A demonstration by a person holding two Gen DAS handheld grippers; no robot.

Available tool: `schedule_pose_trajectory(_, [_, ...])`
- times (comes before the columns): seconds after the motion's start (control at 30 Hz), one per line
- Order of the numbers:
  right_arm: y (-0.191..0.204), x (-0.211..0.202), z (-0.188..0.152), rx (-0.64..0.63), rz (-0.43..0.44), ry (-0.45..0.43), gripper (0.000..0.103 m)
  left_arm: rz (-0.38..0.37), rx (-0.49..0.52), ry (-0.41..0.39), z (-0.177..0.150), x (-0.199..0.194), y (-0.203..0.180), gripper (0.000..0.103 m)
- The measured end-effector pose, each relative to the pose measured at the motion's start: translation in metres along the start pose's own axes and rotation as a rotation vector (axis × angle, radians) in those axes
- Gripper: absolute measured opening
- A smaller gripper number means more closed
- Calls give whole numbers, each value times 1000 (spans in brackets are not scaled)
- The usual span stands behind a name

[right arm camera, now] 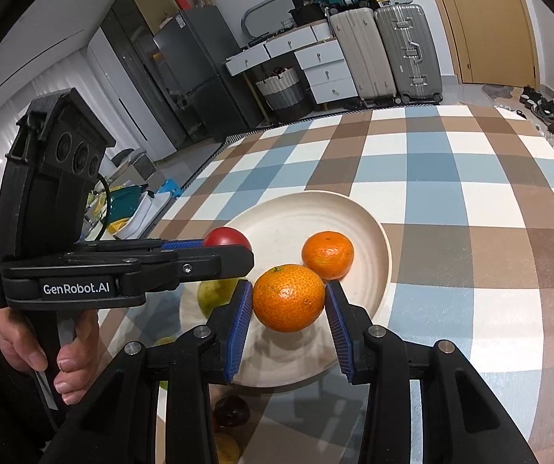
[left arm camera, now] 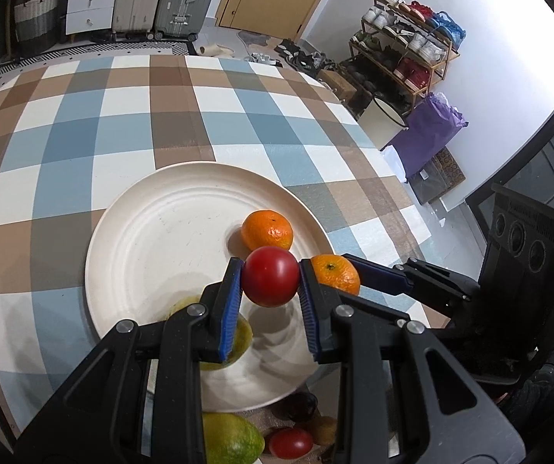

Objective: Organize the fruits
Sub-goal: 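Release the tomato from left gripper while right gripper releases orange onto plate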

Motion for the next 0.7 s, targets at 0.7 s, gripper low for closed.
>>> schedule_pose_trajectory(0.7, [-5,-2,1,-1,-26,-24,49,23,-16,-4,8,4,0,25])
Point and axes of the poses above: each gripper's, at about its wrist camera, not at the fingertips, and x roughly the way its jaws point, y to its left, z to its top, the point moved 5 cm from there along x, roughly the way its jaws point, and after that the axes turned 3 degrees about z, right-handed, at the moved point
